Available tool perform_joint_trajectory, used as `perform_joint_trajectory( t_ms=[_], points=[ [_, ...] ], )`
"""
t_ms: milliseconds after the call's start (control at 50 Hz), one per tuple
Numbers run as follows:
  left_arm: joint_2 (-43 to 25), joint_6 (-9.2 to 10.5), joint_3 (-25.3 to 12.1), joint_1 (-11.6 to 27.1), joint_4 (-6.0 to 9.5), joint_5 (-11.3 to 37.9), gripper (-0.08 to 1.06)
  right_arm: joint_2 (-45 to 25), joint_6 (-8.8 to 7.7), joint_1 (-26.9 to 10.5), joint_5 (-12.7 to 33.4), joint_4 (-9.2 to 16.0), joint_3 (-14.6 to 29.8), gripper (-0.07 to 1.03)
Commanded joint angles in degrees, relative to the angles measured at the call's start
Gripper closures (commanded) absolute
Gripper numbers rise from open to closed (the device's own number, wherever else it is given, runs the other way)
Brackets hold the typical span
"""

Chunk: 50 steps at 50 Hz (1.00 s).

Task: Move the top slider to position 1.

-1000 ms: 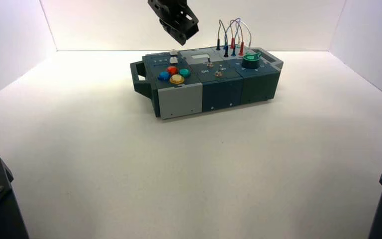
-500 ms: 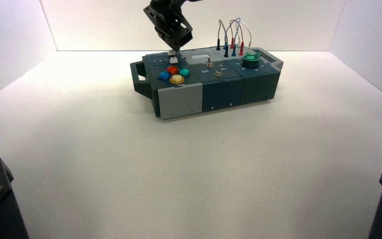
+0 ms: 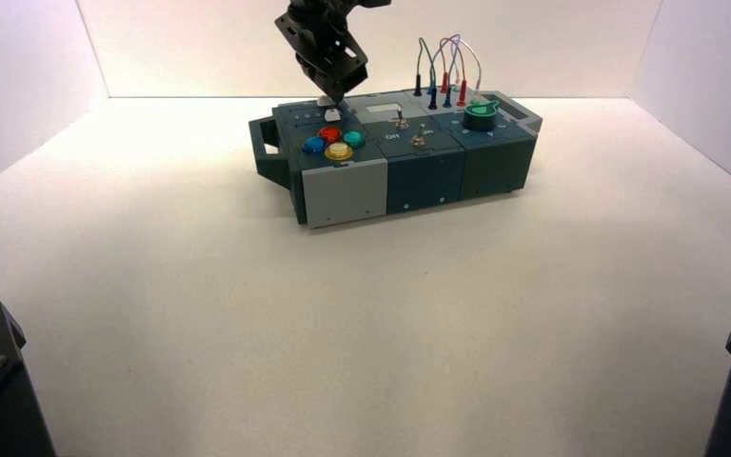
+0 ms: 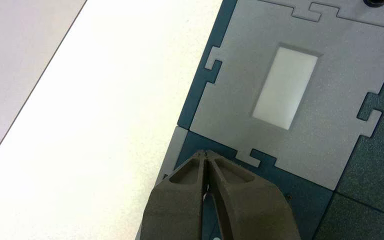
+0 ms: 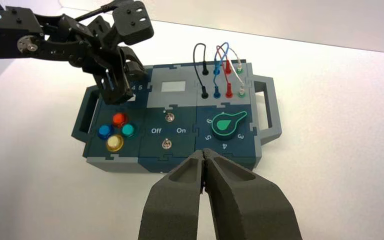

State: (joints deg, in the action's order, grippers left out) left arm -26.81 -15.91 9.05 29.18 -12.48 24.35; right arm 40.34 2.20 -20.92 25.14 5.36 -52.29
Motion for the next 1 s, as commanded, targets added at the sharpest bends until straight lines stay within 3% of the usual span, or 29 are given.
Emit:
perform_joint_trajectory(
  t_ms=[20, 1000],
  points=[
    [1.14, -0.35, -1.05, -0.18, -0.26, 0.35, 1.01, -0.09, 0.26, -0.18, -0.79, 0.53, 0.7, 0.99],
    [4.39, -0.7, 3.34, -2.46, -0.35, 0.7, 1.01, -0.18, 0.26, -0.26, -1.32, 1.05, 0.53, 0.98]
  ],
)
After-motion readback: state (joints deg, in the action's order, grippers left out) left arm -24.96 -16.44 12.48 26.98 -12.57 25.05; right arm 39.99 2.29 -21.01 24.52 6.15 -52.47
